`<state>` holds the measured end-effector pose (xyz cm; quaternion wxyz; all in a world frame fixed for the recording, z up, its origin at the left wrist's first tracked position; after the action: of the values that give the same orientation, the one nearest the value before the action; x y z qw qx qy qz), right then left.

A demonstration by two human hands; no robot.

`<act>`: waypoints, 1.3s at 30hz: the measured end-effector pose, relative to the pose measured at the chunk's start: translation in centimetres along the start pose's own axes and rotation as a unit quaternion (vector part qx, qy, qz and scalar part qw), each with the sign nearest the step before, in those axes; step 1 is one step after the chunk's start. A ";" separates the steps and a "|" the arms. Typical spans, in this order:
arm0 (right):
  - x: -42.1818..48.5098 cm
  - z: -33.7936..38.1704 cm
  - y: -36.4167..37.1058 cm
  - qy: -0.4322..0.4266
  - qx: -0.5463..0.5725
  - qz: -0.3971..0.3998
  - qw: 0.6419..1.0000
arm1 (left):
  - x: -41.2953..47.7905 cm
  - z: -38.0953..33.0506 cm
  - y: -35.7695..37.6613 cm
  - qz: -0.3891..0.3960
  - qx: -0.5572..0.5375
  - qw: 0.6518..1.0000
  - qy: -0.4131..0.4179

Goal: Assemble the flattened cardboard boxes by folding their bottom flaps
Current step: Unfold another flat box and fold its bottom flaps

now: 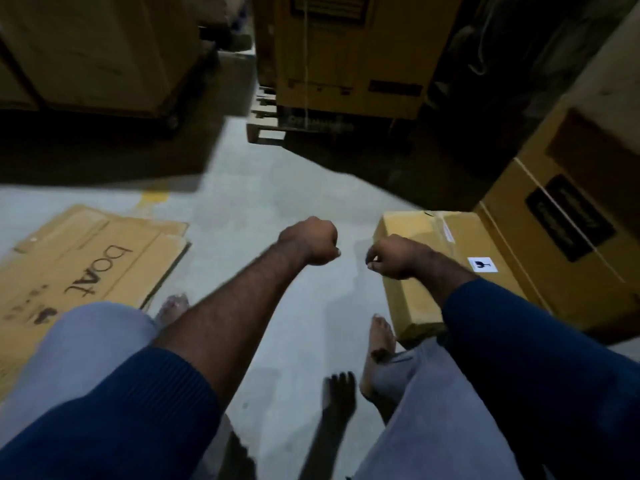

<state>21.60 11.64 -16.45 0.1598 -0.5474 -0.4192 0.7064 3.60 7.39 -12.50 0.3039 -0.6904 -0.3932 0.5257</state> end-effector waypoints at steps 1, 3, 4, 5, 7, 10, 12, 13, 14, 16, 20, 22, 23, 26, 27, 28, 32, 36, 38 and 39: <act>0.2 -1.9 0.5 0.018 0.023 0.008 1.000 | 1.1 -1.5 0.7 0.009 -0.004 1.000 0.011; 1.2 -5.2 1.3 0.043 0.084 0.010 0.995 | 3.5 -4.1 2.4 0.028 -0.014 0.999 0.030; 1.8 -6.6 1.5 0.050 0.115 0.007 0.992 | 4.7 -5.1 3.3 0.038 -0.018 0.998 0.038; 2.5 -7.8 1.8 0.052 0.142 0.003 0.989 | 6.0 -6.1 4.2 0.048 -0.020 0.998 0.045; 4.0 -10.2 2.5 0.053 0.210 -0.002 0.976 | 8.6 -7.6 6.2 0.069 -0.025 0.996 0.059; 6.1 -13.6 4.2 0.071 0.327 0.005 0.942 | 12.4 -8.8 9.3 0.102 -0.041 0.991 0.071; 7.7 -15.9 5.4 0.096 0.351 0.016 0.931 | 14.9 -9.3 11.2 0.123 -0.063 0.988 0.076; 8.4 -16.9 6.1 0.110 0.349 0.023 0.930 | 16.1 -9.5 12.2 0.134 -0.079 0.985 0.075; 9.4 -17.9 6.8 0.126 0.349 0.028 0.928 | 17.2 -9.6 13.2 0.145 -0.102 0.982 0.072; 11.3 -19.4 8.1 0.150 0.355 0.038 0.922 | 19.4 -9.6 15.4 0.171 -0.169 0.969 0.056; 16.0 -20.7 9.7 0.172 0.349 0.005 0.921 | 23.2 -9.8 19.8 0.217 -0.304 0.927 0.003; 18.0 -21.6 10.3 0.216 0.342 -0.032 0.914 | 25.1 -10.1 21.7 0.217 -0.360 0.907 -0.017; 18.8 -22.2 10.6 0.244 0.343 -0.043 0.906 | 26.0 -10.4 22.4 0.216 -0.389 0.895 -0.028; 20.3 -23.9 11.3 0.298 0.339 -0.048 0.891 | 28.2 -11.0 24.4 0.220 -0.497 0.836 -0.078; 20.5 -24.4 11.7 0.319 0.333 -0.044 0.886 | 28.5 -11.3 24.9 0.235 -0.536 0.805 -0.100; 20.6 -24.8 12.2 0.341 0.331 -0.037 0.879 | 28.5 -11.7 25.3 0.257 -0.568 0.774 -0.114; 20.9 -26.0 16.0 0.376 0.360 0.024 0.853 | 27.6 -13.0 26.8 0.334 -0.615 0.707 -0.098; 21.8 -25.8 17.7 0.354 0.329 0.058 0.874 | 27.0 -12.7 29.3 0.343 -0.663 0.662 -0.070; 22.4 -25.4 17.8 0.359 0.313 0.061 0.877 | 27.0 -12.5 30.1 0.347 -0.660 0.662 -0.068; 22.7 -25.3 17.7 0.362 0.311 0.063 0.877 | 27.0 -12.6 30.3 0.347 -0.659 0.663 -0.073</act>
<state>40.74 27.11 -45.79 0.4173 -0.7125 -0.0555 0.5614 26.23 15.22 -47.61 -0.4650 -0.7561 -0.3899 0.2450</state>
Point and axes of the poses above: each hand's wrist, its own x-axis towards the middle knuckle, its own y-axis out of the palm, z = x × y, the point moved 4 cm from there along x, towards the middle knuckle, and after that the axes turned 13 degrees about z, right-handed, at the moved point
